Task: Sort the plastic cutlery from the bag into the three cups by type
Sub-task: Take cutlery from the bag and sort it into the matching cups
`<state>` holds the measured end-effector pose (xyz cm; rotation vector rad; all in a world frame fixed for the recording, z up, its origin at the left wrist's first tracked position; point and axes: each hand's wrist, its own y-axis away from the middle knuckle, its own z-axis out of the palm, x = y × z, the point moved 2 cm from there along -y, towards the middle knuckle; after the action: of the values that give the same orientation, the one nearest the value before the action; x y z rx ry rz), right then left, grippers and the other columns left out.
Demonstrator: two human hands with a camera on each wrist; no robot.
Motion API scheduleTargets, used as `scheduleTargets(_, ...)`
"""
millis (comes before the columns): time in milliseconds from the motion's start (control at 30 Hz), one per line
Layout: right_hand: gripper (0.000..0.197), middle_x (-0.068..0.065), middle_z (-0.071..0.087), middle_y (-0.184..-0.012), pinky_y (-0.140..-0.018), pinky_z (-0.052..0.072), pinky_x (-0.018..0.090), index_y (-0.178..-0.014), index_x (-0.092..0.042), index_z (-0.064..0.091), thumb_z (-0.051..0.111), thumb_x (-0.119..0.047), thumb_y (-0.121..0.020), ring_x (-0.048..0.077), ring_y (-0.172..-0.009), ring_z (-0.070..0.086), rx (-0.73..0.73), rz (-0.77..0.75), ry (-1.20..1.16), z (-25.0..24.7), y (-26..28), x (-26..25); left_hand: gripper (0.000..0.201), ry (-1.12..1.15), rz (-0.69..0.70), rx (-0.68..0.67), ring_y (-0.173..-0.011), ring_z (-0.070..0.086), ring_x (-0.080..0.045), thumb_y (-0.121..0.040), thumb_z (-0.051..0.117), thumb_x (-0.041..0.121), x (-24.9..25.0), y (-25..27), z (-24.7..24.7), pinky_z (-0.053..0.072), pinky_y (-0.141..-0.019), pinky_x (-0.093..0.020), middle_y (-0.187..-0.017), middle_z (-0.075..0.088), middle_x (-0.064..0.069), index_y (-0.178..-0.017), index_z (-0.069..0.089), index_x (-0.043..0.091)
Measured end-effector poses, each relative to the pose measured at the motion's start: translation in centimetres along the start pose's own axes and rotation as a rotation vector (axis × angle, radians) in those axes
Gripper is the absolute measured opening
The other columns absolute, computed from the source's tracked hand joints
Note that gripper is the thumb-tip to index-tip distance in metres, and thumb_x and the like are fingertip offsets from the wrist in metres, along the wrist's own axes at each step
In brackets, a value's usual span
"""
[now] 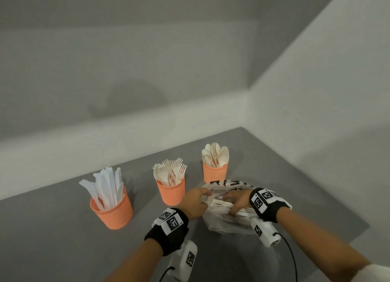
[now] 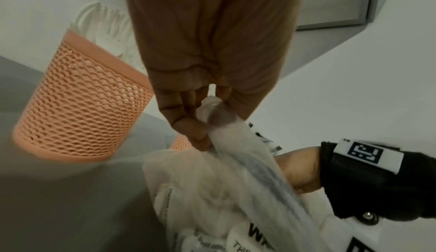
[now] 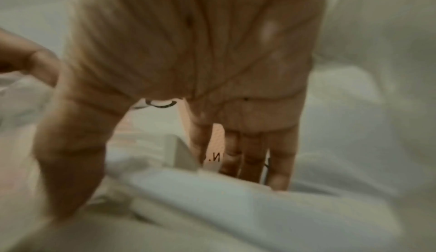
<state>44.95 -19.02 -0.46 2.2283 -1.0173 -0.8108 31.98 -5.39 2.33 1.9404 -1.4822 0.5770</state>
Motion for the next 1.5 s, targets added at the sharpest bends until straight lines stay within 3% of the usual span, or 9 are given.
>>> scheduleTargets(100, 0.058, -0.001, 0.046, -0.14, -0.111, 0.031, 0.035, -0.135, -0.022, 0.045, 0.065, -0.036, -0.082, 0.018, -0.13, 0.042, 0.101, -0.049, -0.109, -0.1, -0.1, -0.3, 0.045, 0.025, 0.016, 0.014, -0.125, 0.048, -0.02, -0.084, 0.046, -0.002, 0.1, 0.0, -0.4, 0.036, -0.1, -0.023, -0.135, 0.052, -0.007, -0.127, 0.053, 0.01)
scheduleTargets(200, 0.061, -0.005, 0.041, -0.143, -0.115, 0.023, 0.032, -0.14, -0.022, 0.041, 0.065, -0.029, -0.084, 0.01, -0.13, 0.035, 0.073, -0.09, -0.188, 0.6, -0.1, -0.8, 0.044, 0.037, 0.008, 0.01, -0.124, 0.049, -0.021, -0.085, 0.047, -0.001, 0.1, 0.1, -0.4, 0.039, -0.097, -0.022, -0.135, 0.052, -0.007, -0.127, 0.054, 0.01)
scheduleTargets(333, 0.067, -0.004, 0.041, -0.145, -0.115, 0.024, 0.038, -0.14, -0.03, 0.039, 0.066, -0.037, -0.079, 0.018, -0.136, 0.034, 0.045, -0.071, -0.122, 0.9, -0.3, -1.1, 0.044, 0.032, 0.002, 0.013, -0.123, 0.049, -0.021, -0.084, 0.048, 0.0, -0.1, 0.4, -0.4, 0.041, -0.101, -0.027, -0.135, 0.052, -0.006, -0.126, 0.054, 0.011)
scheduleTargets(533, 0.064, -0.004, 0.043, -0.142, -0.111, 0.028, 0.033, -0.134, -0.028, 0.046, 0.067, -0.041, -0.075, 0.018, -0.131, 0.038, 0.126, -0.04, -0.178, 1.3, -0.9, -1.4, 0.044, 0.01, 0.001, 0.022, -0.125, 0.048, -0.021, -0.084, 0.048, 0.001, -0.1, 0.6, -0.6, 0.038, -0.104, -0.028, -0.136, 0.052, -0.006, -0.127, 0.053, 0.01)
scheduleTargets(800, 0.066, -0.005, 0.034, -0.149, -0.112, 0.019, 0.03, -0.143, -0.028, 0.031, 0.064, -0.028, -0.085, 0.016, -0.139, 0.028, 0.125, -0.103, -0.222, 0.8, 0.4, -2.0, 0.043, -0.181, -0.056, 0.12, -0.123, 0.048, -0.024, -0.087, 0.046, 0.005, 0.7, 0.3, -0.5, 0.038, -0.102, -0.029, -0.133, 0.053, -0.009, -0.13, 0.049, 0.009)
scheduleTargets(933, 0.06, -0.004, 0.047, -0.135, -0.099, 0.029, 0.021, -0.138, -0.024, 0.04, 0.062, -0.02, -0.083, 0.016, -0.128, 0.042, 0.234, -0.116, -0.146, 0.5, 0.6, -2.1, 0.041, -0.28, -0.082, 0.163, -0.118, 0.05, -0.027, -0.089, 0.043, 0.005, 1.3, 0.2, -0.3, 0.041, -0.095, -0.031, -0.128, 0.054, -0.013, -0.129, 0.047, 0.007)
scheduleTargets(1133, 0.06, -0.002, 0.053, -0.128, -0.102, 0.041, 0.031, -0.129, -0.026, 0.048, 0.066, -0.024, -0.073, 0.018, -0.12, 0.049, 0.311, -0.104, -0.062, 1.1, 0.6, -2.4, 0.035, -0.257, -0.121, 0.166, -0.113, 0.053, -0.029, -0.088, 0.044, 0.007, 1.5, 0.2, -0.2, 0.043, -0.091, -0.032, -0.124, 0.054, -0.015, -0.122, 0.05, 0.004)
scheduleTargets(1333, 0.041, 0.004, 0.057, -0.125, -0.098, 0.041, 0.03, -0.123, -0.019, 0.053, 0.058, -0.018, -0.082, 0.022, -0.117, 0.052, 0.261, -0.161, 0.036, 1.0, 1.1, -2.7, 0.034, -0.231, -0.148, 0.192, -0.11, 0.055, -0.028, -0.086, 0.043, 0.006, 1.4, -0.2, -0.3, 0.044, -0.088, -0.031, -0.121, 0.057, -0.014, -0.119, 0.053, 0.004)
scheduleTargets(1500, 0.031, 0.005, 0.06, -0.123, -0.095, 0.039, 0.021, -0.119, -0.014, 0.057, 0.054, -0.013, -0.088, 0.012, -0.102, 0.052, 0.311, -0.256, 0.013, 1.3, 1.9, -2.8, 0.03, -0.253, -0.166, 0.229, -0.106, 0.056, -0.027, -0.086, 0.041, 0.006, 1.4, -0.3, -0.3, 0.045, -0.087, -0.031, -0.118, 0.057, -0.013, -0.113, 0.054, 0.005)
